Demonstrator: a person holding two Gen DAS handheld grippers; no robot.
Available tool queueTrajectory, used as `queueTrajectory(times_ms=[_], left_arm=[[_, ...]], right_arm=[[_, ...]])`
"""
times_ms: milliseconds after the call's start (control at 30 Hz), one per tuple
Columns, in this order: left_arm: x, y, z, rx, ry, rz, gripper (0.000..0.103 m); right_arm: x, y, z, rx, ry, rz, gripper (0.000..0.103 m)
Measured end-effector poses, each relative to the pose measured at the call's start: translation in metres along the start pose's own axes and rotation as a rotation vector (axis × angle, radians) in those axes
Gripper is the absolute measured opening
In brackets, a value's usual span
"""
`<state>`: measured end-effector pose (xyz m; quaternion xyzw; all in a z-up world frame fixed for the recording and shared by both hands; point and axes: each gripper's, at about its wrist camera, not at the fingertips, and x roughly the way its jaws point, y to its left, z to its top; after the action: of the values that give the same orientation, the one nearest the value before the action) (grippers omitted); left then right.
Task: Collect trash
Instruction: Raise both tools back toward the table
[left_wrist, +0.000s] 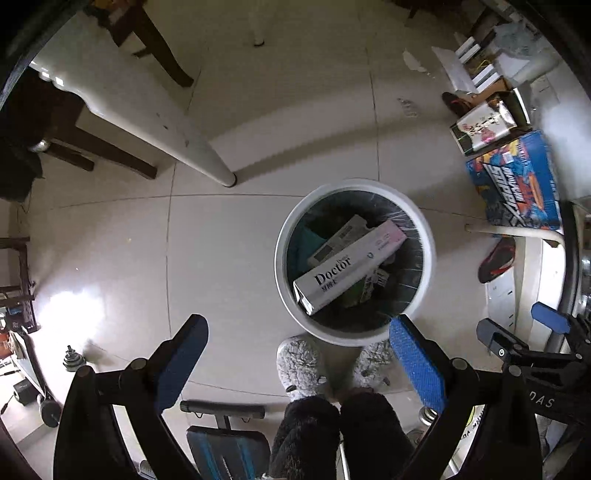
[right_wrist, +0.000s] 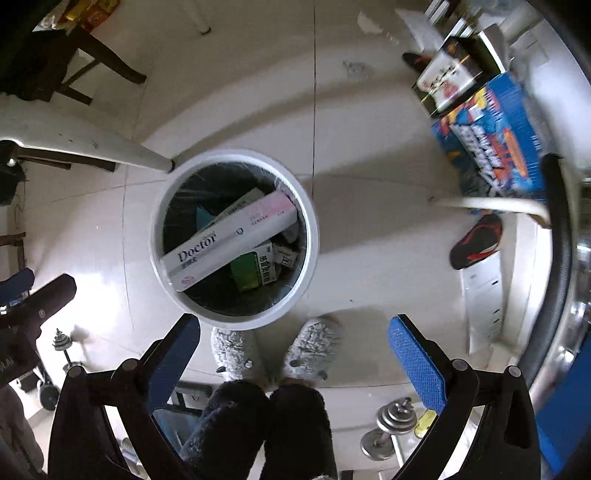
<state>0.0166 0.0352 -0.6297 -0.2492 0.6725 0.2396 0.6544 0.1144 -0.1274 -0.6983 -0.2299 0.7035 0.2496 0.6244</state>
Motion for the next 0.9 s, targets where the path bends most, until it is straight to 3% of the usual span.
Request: queueTrajectory(times_ms=[300, 633, 900], left_arm=[[-0.089, -0.002, -0.025, -0.006, -0.043, -0.022, 0.100], [-0.209, 0.005, -0.060, 0.034, -0.072, -0.057, 0.100], [-0.299, 0.010, -0.064, 0.057, -0.147, -0.059, 0.100]], right_arm=[[-0.100, 0.004, -0.031, 0.013, -0.056, -0.010, 0.103], [-0.246, 0.020, -0.087, 0.043, -0.114, 0.012, 0.103], [-0.349, 0.036, -0.107, 0.089, -0.182, 0.066, 0.103]])
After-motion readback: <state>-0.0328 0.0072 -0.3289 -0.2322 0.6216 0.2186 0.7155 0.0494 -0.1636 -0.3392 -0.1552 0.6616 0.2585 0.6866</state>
